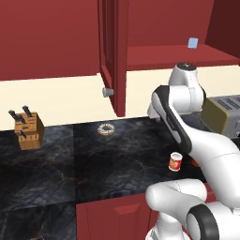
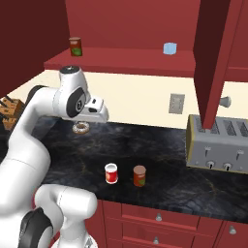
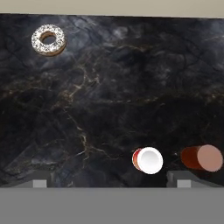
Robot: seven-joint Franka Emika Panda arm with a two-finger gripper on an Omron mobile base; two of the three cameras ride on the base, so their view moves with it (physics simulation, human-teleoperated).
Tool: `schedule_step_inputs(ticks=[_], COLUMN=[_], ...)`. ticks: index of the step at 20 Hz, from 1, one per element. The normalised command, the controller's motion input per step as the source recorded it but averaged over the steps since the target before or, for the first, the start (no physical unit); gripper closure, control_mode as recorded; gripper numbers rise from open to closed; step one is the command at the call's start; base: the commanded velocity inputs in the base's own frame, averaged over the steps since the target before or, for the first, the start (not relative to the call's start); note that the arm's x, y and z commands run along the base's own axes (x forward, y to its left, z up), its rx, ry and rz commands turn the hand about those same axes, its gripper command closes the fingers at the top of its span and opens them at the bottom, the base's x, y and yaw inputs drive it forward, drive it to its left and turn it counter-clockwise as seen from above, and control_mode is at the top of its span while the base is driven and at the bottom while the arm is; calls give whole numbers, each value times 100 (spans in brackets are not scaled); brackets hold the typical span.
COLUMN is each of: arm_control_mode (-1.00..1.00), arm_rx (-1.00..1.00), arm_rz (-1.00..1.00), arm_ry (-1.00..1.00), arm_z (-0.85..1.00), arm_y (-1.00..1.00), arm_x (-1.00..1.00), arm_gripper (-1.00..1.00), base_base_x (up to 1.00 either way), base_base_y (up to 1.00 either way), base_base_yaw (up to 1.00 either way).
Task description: Pick the cans from the counter and place them in their designated side in the cabinet.
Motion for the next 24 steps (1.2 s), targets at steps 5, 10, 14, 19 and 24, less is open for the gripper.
schedule_step_inputs(ticks=[5, 10, 14, 19, 24], arm_control_mode=[-100, -100, -100, -100, -100], arm_rx=[0, 0, 0, 0, 0], arm_rz=[0, 0, 0, 0, 0], arm_ry=[4, 3, 1, 0, 0], arm_z=[-17, -12, -11, -14, -18], arm_y=[-20, -18, -15, -12, -14], arm_x=[-7, -11, -8, 0, 0], arm_gripper=[-100, -100, -100, -100, -100], base_base_x=[0, 0, 0, 0, 0], base_base_y=[0, 0, 0, 0, 0], base_base_yaw=[0, 0, 0, 0, 0])
